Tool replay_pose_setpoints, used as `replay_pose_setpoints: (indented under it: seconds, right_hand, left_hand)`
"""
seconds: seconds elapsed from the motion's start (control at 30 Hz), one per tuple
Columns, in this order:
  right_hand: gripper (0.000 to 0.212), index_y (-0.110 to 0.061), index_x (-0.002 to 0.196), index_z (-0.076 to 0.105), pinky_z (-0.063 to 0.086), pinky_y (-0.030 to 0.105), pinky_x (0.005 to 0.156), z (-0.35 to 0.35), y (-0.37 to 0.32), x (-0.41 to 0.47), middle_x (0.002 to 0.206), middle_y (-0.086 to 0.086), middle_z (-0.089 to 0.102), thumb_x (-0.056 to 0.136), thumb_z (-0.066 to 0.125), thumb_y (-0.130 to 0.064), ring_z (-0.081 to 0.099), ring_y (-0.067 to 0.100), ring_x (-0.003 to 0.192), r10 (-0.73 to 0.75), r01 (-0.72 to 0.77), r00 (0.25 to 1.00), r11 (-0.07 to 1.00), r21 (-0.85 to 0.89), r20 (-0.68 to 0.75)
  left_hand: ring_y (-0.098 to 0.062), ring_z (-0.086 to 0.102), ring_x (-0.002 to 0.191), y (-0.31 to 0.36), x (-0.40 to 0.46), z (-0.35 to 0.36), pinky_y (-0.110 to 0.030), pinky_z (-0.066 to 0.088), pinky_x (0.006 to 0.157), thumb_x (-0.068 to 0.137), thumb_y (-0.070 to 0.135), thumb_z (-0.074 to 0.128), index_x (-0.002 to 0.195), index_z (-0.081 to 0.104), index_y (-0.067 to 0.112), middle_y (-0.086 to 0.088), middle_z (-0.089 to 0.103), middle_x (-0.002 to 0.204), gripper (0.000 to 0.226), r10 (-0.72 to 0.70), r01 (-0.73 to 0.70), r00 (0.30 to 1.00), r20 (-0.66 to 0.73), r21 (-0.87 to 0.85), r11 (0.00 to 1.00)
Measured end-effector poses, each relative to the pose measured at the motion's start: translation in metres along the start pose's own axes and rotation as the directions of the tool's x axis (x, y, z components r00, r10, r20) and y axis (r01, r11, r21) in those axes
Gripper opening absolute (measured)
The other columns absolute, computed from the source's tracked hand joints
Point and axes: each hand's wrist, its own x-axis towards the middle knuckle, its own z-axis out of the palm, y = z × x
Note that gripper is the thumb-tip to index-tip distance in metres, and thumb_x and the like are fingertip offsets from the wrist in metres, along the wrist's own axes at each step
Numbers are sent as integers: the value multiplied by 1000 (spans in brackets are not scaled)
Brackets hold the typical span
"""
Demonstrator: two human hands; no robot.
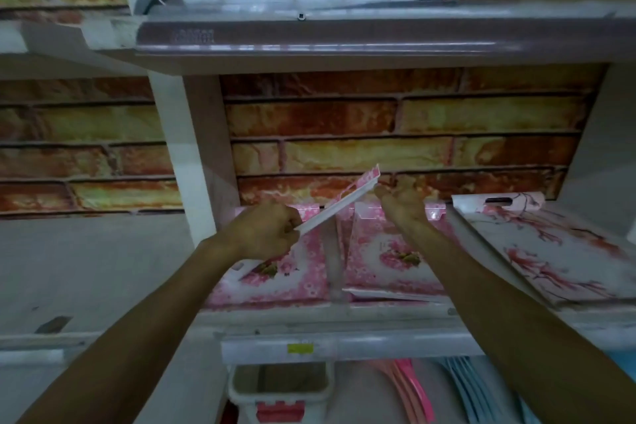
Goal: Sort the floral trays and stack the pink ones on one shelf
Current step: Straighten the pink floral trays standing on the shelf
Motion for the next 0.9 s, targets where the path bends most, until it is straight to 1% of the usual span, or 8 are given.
replay_pose_setpoints:
  seconds: [0.07, 0.2, 0.37, 0.47, 0.53, 0.77, 0.83, 0.9]
  right_hand:
    - [52, -12, 104, 55, 58, 59, 70, 7, -6, -13, 114, 21, 58, 81, 65, -57, 64, 41, 100, 237, -279, 950, 936, 213, 202]
    - [34, -5, 101, 56, 57, 64, 66, 30, -21, -34, 104, 24, 59, 92, 64, -37, 65, 43, 91, 226, -411, 863, 834, 367, 452]
    - [23, 5, 99, 60, 57, 64, 66, 57, -21, -29, 99, 29, 67, 90, 57, -17, 70, 44, 82, 202, -310, 938, 850, 426, 281]
    - [25, 5, 102, 61, 58, 61, 57, 50, -17, -27, 91, 30, 68, 83, 49, -6, 70, 42, 72, 187, -267, 958, 860, 435, 219]
    - [16, 3, 90, 61, 57, 45, 47, 40, -17, -25, 78, 27, 65, 84, 45, 0, 66, 35, 59, 173, -247, 965, 856, 454, 199]
    - [23, -6, 98, 61, 44, 40, 67, 20, -8, 10, 72, 10, 51, 92, 50, -25, 53, 27, 70, 142, -154, 988, 849, 505, 61]
    - [40, -11, 121, 60, 47, 39, 72, 17, -4, 19, 84, 8, 60, 92, 50, -38, 58, 27, 79, 167, -157, 986, 859, 487, 23]
    - [44, -27, 115, 64, 50, 48, 91, 16, 6, 36, 104, 8, 64, 83, 51, -55, 58, 30, 104, 165, -163, 986, 866, 473, 37]
  left_hand:
    - [-23, 64, 72, 5, 2, -3, -43, 54, 68, 88, 25, 53, 71, 61, 17, -8, 72, 88, 20, -9, 9, 1000, -2, -13, 1000]
    - [-23, 65, 74, 18, 3, 2, -43, 56, 70, 89, 28, 53, 80, 66, 16, -5, 71, 86, 20, -25, 25, 999, 23, 13, 1000]
    - [-26, 62, 95, 41, 2, 14, -41, 55, 79, 93, 35, 51, 103, 68, 16, -6, 68, 103, 27, -38, 37, 999, 10, 89, 995]
    - [-2, 65, 78, 34, 1, 17, -34, 56, 76, 89, 50, 53, 102, 71, 26, 8, 73, 100, 32, -37, 33, 999, -16, -173, 984]
    - [11, 60, 64, 26, 1, 15, -23, 52, 69, 90, 48, 58, 99, 73, 26, 13, 72, 97, 28, -73, 50, 995, -61, -316, 948]
    - [13, 59, 73, -4, -3, 13, 1, 40, 63, 95, 27, 59, 96, 71, 18, 15, 67, 96, 15, -307, 88, 875, -373, -501, 861]
    - [4, 58, 77, -8, -4, 15, 1, 39, 64, 94, 27, 59, 102, 71, 15, 9, 68, 98, 18, -389, 116, 822, -416, -547, 829]
    - [-3, 58, 83, -12, -2, 18, -3, 39, 66, 95, 24, 58, 104, 70, 14, 3, 68, 102, 18, -441, 130, 785, -436, -580, 804]
